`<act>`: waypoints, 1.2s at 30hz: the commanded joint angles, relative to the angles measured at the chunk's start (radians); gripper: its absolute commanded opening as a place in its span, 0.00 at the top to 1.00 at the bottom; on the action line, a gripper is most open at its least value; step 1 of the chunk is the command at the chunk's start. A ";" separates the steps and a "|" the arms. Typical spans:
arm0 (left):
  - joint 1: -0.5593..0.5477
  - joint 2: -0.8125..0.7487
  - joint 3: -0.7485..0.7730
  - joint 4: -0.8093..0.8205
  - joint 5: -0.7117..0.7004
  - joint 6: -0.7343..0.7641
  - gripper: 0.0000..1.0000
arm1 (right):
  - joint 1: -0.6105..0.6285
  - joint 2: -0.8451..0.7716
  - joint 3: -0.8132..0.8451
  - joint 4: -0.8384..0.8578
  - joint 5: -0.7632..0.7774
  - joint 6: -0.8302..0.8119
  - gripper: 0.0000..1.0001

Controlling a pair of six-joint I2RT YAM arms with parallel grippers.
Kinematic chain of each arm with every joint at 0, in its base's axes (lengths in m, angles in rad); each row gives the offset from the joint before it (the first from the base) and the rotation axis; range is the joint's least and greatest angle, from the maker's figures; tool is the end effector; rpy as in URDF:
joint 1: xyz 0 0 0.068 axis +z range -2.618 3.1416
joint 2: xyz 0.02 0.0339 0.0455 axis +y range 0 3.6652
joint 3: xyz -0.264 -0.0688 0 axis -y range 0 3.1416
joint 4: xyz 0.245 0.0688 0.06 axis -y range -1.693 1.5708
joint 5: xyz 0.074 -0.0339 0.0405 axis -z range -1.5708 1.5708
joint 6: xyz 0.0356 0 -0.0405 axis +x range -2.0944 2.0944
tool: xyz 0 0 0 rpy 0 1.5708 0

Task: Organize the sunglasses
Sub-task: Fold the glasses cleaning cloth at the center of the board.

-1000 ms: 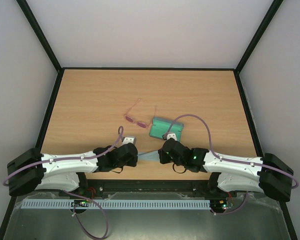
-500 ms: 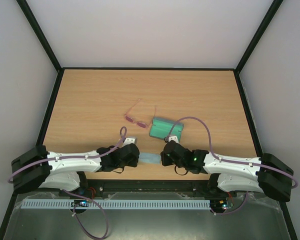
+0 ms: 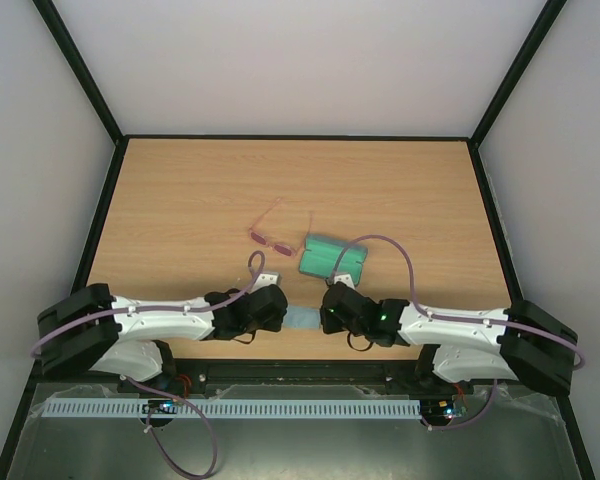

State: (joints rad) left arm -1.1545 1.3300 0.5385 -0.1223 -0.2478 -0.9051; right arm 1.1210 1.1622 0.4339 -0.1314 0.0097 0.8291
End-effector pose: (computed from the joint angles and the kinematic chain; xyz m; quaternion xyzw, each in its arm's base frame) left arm 0.1043 -0.2143 0.1518 0.0773 0.9369 -0.2142 0.2651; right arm 0.0914 0.1884 0.1544 -0.1347 0.9277 0.2856 0.1991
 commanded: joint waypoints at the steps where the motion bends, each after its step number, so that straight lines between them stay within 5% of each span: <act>1: -0.005 0.022 0.033 0.001 -0.028 0.008 0.98 | 0.008 0.031 0.016 0.038 -0.007 -0.012 0.88; 11: -0.005 0.017 0.019 0.006 -0.022 -0.001 0.97 | 0.008 0.082 0.036 0.065 -0.046 -0.033 0.79; 36: -0.005 0.003 -0.016 0.019 -0.015 -0.009 0.97 | 0.007 0.206 0.104 0.013 0.006 -0.020 0.84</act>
State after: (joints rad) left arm -1.1549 1.3441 0.5373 -0.1135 -0.2493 -0.9062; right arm 1.1210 1.3571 0.5156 -0.0864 -0.0261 0.8009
